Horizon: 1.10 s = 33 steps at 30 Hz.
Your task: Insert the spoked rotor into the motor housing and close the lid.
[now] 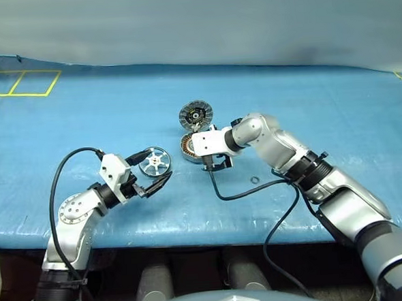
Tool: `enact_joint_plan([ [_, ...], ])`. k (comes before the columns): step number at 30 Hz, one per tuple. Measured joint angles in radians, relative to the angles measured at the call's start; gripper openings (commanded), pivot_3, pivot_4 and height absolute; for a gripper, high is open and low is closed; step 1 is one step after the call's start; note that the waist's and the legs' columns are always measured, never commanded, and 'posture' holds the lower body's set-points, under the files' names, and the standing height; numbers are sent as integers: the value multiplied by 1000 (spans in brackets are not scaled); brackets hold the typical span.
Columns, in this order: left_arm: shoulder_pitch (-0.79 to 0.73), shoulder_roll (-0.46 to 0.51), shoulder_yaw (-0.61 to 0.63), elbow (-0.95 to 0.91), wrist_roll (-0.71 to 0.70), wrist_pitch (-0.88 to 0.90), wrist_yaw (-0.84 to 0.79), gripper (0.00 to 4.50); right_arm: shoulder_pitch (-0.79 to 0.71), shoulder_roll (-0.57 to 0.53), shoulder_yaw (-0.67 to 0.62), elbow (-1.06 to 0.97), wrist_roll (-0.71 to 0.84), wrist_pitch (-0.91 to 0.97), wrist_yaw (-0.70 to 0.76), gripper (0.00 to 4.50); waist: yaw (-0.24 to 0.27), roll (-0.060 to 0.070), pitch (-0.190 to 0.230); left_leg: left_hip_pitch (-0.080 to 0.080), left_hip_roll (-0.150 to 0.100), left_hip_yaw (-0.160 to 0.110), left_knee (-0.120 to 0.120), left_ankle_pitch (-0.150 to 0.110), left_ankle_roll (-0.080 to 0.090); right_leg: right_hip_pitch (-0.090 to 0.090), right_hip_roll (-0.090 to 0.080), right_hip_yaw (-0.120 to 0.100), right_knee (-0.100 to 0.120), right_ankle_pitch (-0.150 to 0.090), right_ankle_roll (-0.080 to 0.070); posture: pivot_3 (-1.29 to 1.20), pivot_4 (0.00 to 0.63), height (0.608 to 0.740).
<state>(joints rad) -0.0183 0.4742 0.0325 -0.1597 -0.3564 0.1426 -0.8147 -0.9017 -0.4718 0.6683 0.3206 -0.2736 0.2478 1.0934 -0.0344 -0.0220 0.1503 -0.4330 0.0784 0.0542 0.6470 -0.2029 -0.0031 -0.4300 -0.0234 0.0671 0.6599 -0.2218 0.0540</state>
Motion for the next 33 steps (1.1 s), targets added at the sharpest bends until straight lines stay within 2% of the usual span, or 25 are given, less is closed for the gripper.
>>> enact_joint_plan([
  [14,15,0,-8,-7,-1,5,6,4500,-85,77,16,177,-113,-73,42,4470,-4,0,0,1,0,0,-1,0,0,0,0,0,1,0,0,0,150,740],
  [33,46,-2,-29,-11,-3,7,5,4500,-103,110,12,142,-162,-94,62,4470,-2,1,0,1,0,1,-1,0,0,-1,0,0,1,0,-1,0,150,740],
])
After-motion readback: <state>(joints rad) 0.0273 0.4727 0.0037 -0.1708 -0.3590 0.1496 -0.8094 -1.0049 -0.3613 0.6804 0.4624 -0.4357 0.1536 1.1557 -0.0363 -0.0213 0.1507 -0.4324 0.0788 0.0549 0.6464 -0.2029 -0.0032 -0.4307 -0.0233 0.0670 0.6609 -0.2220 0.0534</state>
